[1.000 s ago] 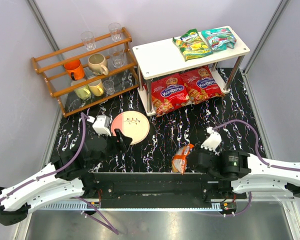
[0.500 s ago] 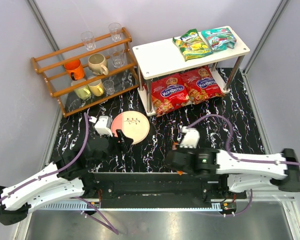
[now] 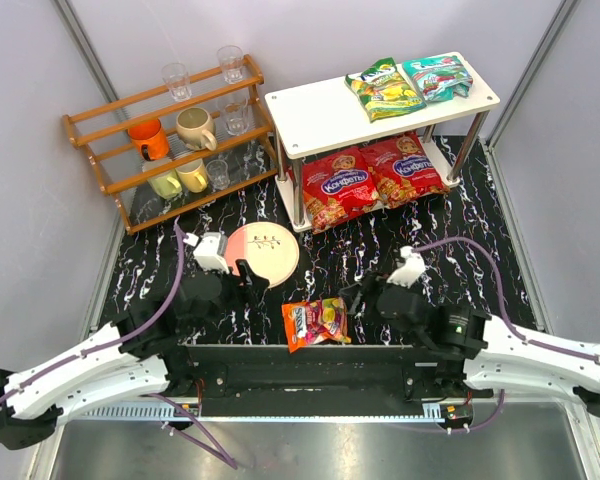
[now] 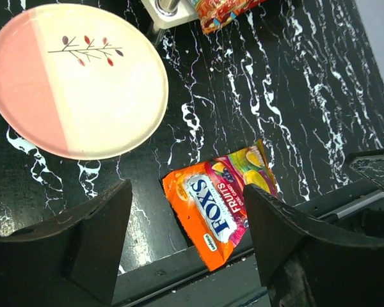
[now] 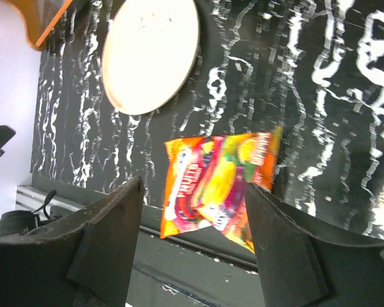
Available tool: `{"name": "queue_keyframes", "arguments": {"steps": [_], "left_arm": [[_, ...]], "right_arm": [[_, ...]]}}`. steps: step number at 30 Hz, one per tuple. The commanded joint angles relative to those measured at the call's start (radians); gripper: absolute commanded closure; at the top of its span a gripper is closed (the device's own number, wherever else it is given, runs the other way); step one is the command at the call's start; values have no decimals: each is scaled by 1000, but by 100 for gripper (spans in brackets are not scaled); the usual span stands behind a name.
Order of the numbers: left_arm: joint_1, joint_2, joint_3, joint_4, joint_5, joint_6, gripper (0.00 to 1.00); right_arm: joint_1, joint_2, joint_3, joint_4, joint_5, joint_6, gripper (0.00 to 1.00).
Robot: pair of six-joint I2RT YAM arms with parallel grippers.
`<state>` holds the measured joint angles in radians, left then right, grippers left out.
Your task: Place and organize the candy bags onto the shelf
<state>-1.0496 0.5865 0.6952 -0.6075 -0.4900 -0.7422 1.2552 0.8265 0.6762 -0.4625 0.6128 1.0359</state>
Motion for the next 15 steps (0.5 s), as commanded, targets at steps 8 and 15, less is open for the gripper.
{"name": "queue_keyframes", "arguments": {"steps": [8, 15], "left_arm": [[5, 159, -28, 167, 134, 12, 27], [5, 138, -45, 170, 136, 6, 28]], "right_arm": [[-51, -161, -283, 65, -163, 178, 0], [-144, -173, -452, 367, -366, 122, 0]]}}
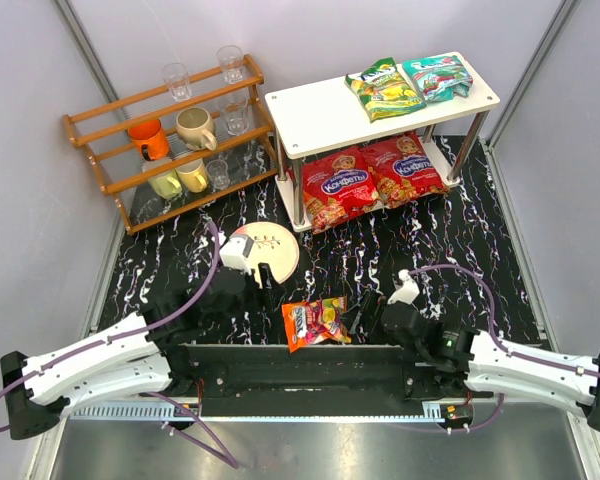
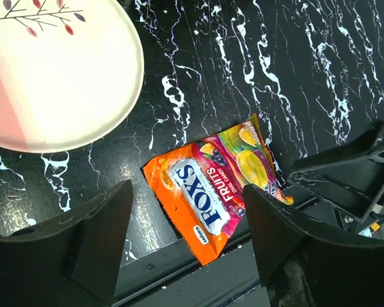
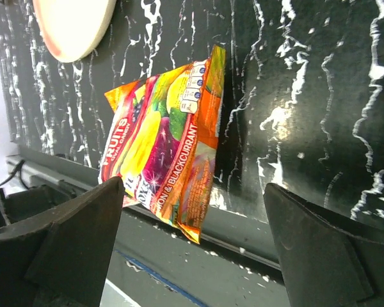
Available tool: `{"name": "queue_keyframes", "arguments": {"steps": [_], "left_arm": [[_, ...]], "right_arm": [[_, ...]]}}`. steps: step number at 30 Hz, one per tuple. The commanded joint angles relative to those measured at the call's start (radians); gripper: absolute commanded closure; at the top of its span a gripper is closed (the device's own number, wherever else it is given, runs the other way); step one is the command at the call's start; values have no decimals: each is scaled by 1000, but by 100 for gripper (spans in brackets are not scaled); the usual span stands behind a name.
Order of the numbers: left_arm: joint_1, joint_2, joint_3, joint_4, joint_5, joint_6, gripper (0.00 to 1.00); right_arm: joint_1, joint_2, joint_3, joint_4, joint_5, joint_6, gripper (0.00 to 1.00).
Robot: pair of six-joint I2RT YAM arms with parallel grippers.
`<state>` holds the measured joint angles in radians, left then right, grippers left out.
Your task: Place and organize the candy bags onto the shelf
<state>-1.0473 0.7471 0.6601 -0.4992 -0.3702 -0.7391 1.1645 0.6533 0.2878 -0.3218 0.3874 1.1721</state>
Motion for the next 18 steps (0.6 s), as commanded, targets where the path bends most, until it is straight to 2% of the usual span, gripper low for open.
{"name": "queue_keyframes", "arguments": {"steps": [1, 5, 12, 15, 18], "left_arm": [[3, -26, -13, 62, 16, 1, 28], [3, -25, -13, 62, 19, 0, 28], [3, -25, -10, 59, 19, 1, 28], [3, -29, -10, 54, 19, 0, 29], [3, -43, -13, 45, 16, -2, 29]], "right_arm": [[-87, 17, -81, 303, -168, -15, 0], [-146, 86, -148, 463, -278, -6, 2], [-206, 351, -177, 763, -426, -8, 10], [-212, 448, -179, 887, -476, -2, 25], [-215, 471, -164, 929, -519, -15, 62]]}}
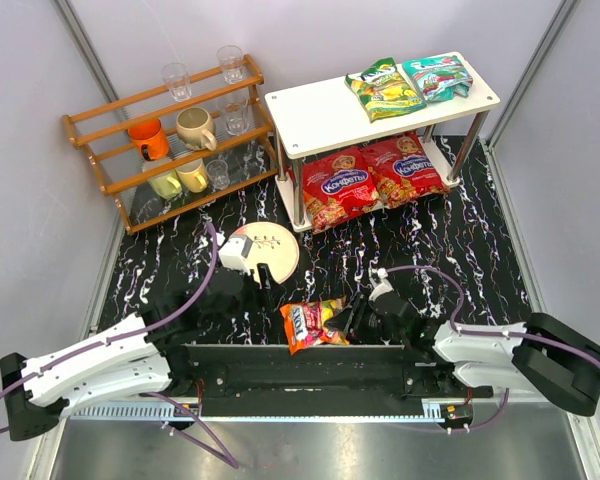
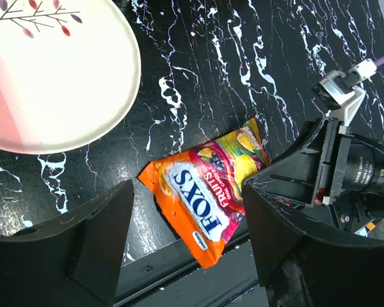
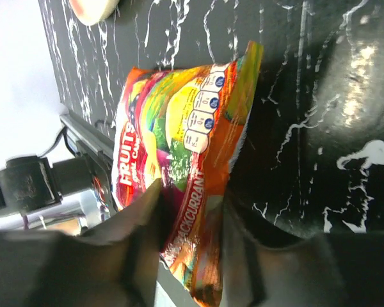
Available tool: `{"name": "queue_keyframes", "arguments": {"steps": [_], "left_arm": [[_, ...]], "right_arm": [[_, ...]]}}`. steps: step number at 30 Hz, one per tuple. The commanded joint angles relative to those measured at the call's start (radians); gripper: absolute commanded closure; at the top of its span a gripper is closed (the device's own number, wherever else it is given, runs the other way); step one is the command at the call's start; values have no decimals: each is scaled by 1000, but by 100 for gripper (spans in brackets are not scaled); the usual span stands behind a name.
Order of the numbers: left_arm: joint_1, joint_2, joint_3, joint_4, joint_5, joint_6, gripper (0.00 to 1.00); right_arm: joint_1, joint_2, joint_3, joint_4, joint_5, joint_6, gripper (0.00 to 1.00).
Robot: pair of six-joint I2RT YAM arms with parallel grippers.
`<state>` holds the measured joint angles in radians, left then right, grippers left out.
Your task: Place and organize the candy bags onto the shelf
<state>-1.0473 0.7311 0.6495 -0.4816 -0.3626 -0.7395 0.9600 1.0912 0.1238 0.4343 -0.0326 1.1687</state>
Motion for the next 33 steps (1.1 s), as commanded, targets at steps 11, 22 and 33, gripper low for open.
{"name": "queue_keyframes", "arguments": {"steps": [11, 22, 33], "left_arm": [[4, -76, 10, -15, -25, 8, 29], [6, -108, 32, -60, -52, 19, 28], [7, -217, 55, -155, -75, -11, 28]], "right_arm": [[-9, -347, 576, -658, 219, -461, 100], [-9, -137, 1045, -392, 618, -785, 100], [-15, 324, 1356, 109, 915, -894, 100]]}}
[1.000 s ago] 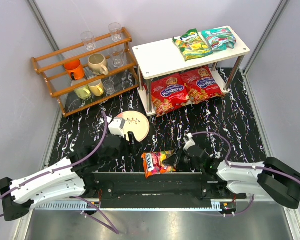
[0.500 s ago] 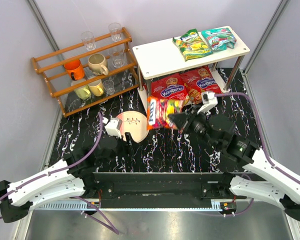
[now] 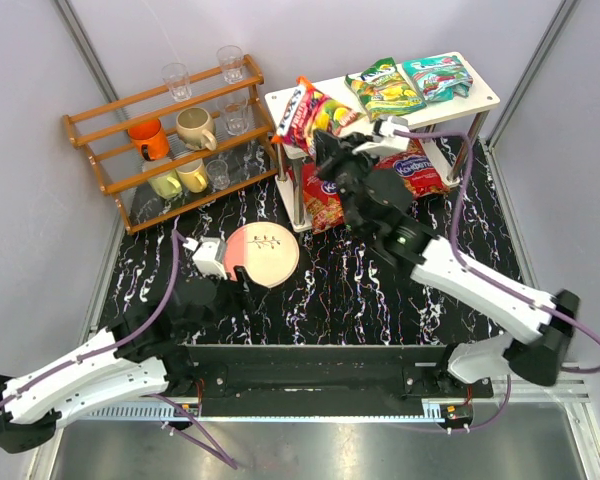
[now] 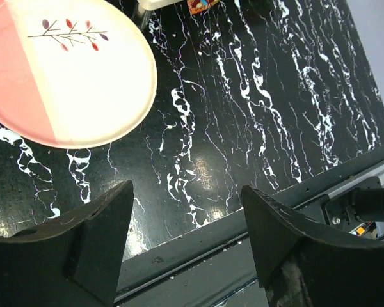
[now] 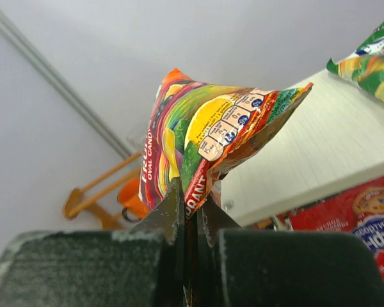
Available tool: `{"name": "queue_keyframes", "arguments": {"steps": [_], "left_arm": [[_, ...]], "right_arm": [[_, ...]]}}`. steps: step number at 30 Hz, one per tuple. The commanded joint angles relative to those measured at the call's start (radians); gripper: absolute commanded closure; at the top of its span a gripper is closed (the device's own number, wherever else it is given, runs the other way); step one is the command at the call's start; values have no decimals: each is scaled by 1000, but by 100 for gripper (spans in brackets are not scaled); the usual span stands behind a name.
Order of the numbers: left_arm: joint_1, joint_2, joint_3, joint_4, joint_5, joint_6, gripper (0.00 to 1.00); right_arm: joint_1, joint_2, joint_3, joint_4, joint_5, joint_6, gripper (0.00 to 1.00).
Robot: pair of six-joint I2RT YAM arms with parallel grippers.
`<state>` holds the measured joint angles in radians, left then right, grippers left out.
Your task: Place and organize the candy bags onto the shelf
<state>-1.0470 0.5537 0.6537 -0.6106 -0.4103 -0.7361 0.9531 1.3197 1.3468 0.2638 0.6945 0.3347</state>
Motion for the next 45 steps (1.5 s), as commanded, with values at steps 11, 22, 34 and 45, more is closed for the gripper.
{"name": "queue_keyframes", "arguments": {"steps": [11, 22, 34, 45], "left_arm": [[5, -72, 69, -52, -31, -16, 29], [7, -92, 69, -72, -39, -16, 29], [7, -61, 77, -57, -32, -8, 29], [7, -72, 73, -61, -33, -13, 30]], "right_arm": [[-30, 585, 474, 1059, 574, -472, 100], [-80, 701, 556, 1216, 680, -663, 100], [-109, 664, 485, 1033, 654, -504, 100], [-155, 515, 338, 442, 426, 123, 100]]}}
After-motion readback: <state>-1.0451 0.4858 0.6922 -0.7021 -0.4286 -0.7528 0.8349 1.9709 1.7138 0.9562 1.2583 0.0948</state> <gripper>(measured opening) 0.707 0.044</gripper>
